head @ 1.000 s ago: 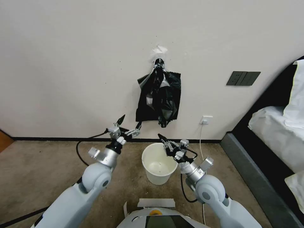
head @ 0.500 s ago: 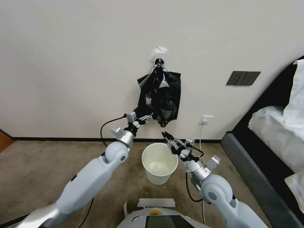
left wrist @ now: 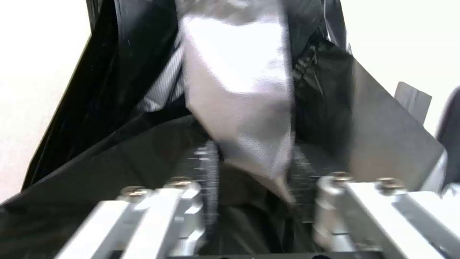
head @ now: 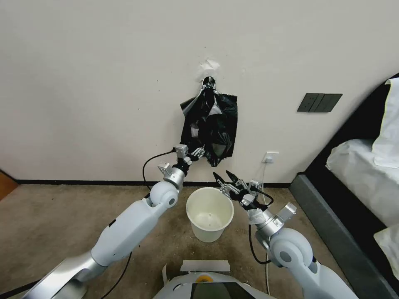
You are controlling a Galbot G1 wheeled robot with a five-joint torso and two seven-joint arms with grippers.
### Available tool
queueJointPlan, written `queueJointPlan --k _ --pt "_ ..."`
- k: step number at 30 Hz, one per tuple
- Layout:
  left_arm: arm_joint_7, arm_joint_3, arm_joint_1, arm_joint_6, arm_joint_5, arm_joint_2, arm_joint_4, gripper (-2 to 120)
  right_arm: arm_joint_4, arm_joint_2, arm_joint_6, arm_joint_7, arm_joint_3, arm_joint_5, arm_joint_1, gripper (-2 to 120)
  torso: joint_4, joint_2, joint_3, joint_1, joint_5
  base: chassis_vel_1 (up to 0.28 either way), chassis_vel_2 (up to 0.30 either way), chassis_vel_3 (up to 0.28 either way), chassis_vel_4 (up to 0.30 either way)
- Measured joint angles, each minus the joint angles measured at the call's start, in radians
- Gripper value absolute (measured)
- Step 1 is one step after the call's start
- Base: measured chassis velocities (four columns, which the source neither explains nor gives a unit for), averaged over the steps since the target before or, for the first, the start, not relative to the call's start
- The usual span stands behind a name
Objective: Place a trash bag onto the trash bin.
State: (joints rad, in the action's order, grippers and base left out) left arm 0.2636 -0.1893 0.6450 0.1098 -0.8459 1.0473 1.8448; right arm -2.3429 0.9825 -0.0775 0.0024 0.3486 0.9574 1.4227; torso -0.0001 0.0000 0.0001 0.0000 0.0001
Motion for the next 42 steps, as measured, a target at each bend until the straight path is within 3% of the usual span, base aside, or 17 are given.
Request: queueJointPlan --k 5,8,9,14,18,26,32,35,37,42 --pt "0.015 0.006 0.005 0.003 0.005 -0.005 0.016 13 -0.001 0.000 -0.007 0.033 0.003 -0.046 -0.028 100 0.0000 0.000 0.000 0.000 0.0000 0.000 0.000 0.000 0.000" --pt "0.025 0.010 0.015 0.004 0.009 -0.014 0.037 0 0.018 -0.003 -0.017 0.063 -0.010 -0.171 -0.071 100 0.0002 0.000 0.000 0.000 0.0000 0.000 0.000 0.000 0.000" --pt "0.025 0.010 0.015 0.004 0.009 -0.014 0.037 0 0.018 -0.003 -0.017 0.063 -0.010 -0.171 -0.071 100 0.0002 0.000 0.000 0.000 0.0000 0.000 0.000 0.000 0.000" --pt "0.043 0.026 0.034 0.004 0.008 -0.033 0.095 0 0.093 -0.058 -0.004 0.088 -0.031 -0.472 -0.182 100 0.0001 0.000 0.000 0.000 0.0000 0.000 0.000 0.000 0.000" --pt "0.047 0.029 0.039 0.003 0.006 -0.049 0.127 0 0.111 -0.098 0.001 0.088 -0.047 -0.546 -0.267 100 0.0003 0.000 0.000 0.000 -0.0002 0.000 0.000 0.000 0.000" --pt "0.053 0.035 0.040 -0.001 0.002 -0.053 0.154 0 0.146 -0.185 -0.043 0.022 -0.112 -0.605 -0.391 100 0.0000 0.000 0.000 0.000 -0.0001 0.000 0.000 0.000 0.000" --pt "0.053 0.042 0.055 -0.004 0.002 -0.043 0.166 0 0.184 -0.204 -0.083 0.040 -0.197 -0.596 -0.498 99 0.0002 0.000 0.000 0.000 0.0000 0.000 0.000 0.000 0.000" --pt "0.053 0.048 0.066 -0.006 0.003 -0.035 0.171 0 0.199 -0.204 -0.094 0.056 -0.223 -0.597 -0.531 94 0.0003 0.000 0.000 0.000 0.0000 0.000 0.000 0.000 0.000" --pt "0.053 0.054 0.085 -0.008 0.008 -0.029 0.182 0 0.222 -0.203 -0.102 0.079 -0.249 -0.622 -0.574 81 0.0002 0.000 0.000 0.000 -0.0002 0.000 0.000 0.000 0.000" --pt "0.053 0.058 0.095 -0.009 0.009 -0.033 0.190 0 0.229 -0.210 -0.103 0.079 -0.262 -0.675 -0.587 65 0.0002 0.000 0.000 0.000 -0.0002 0.000 0.000 0.000 0.000"
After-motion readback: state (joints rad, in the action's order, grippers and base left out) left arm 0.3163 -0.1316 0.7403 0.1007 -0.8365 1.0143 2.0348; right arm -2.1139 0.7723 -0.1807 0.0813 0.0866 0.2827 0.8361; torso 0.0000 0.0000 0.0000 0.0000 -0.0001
